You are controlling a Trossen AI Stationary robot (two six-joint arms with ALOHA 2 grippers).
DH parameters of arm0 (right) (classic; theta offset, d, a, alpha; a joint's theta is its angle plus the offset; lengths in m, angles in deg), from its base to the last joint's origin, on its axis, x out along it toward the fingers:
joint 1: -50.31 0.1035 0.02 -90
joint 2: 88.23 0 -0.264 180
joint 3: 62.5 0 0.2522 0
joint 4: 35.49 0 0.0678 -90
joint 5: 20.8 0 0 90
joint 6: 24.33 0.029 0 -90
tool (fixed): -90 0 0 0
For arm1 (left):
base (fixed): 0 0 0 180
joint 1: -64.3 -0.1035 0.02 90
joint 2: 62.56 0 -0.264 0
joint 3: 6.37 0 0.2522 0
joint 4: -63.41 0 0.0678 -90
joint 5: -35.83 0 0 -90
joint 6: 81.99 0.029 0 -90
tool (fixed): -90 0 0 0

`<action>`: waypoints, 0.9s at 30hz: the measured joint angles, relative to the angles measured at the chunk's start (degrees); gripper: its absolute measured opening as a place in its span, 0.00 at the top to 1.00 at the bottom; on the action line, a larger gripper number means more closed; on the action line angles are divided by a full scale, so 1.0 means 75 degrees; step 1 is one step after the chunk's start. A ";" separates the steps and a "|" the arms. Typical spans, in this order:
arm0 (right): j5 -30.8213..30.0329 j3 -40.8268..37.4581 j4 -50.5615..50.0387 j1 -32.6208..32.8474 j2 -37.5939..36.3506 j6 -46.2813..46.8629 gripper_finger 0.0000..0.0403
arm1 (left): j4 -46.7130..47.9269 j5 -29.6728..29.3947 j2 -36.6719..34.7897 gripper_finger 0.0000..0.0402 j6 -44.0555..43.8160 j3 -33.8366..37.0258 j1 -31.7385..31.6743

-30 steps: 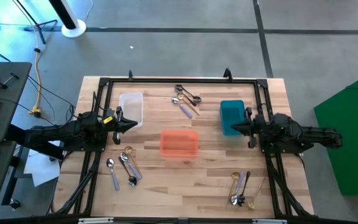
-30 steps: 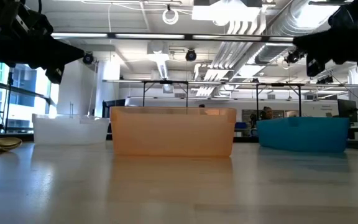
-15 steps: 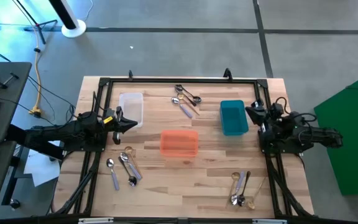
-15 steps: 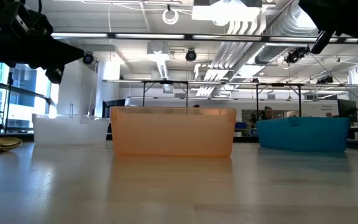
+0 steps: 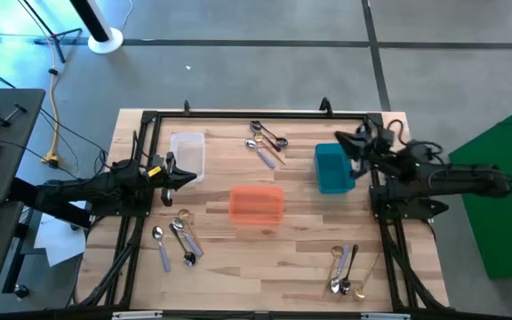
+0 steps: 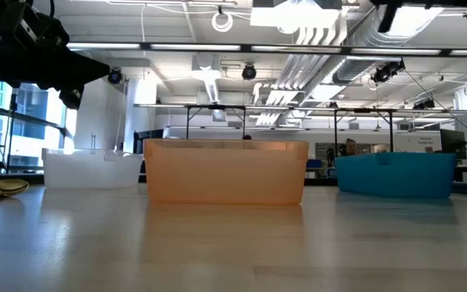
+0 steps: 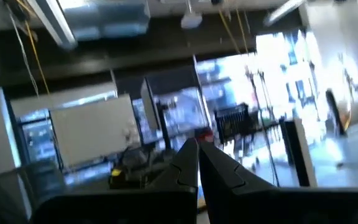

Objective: Sort silverware by color (type)
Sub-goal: Put the top center black spoon into the white bin

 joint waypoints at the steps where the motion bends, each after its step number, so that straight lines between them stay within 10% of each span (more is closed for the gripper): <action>1: 0.0000 0.0194 -0.0204 0.0000 0.0306 0.0185 1.00 | -0.0003 0.0002 0.0000 1.00 0.0000 0.0003 0.0000; 12: 0.1446 0.1322 -0.1916 -0.0004 0.2850 -0.0060 1.00 | -0.0103 0.0000 0.0000 1.00 -0.0002 0.0001 0.0003; 27: 0.2342 0.1353 -0.1917 -0.0006 0.2918 0.0309 1.00 | -0.1414 -0.0547 0.0000 1.00 -0.0488 0.0003 0.0003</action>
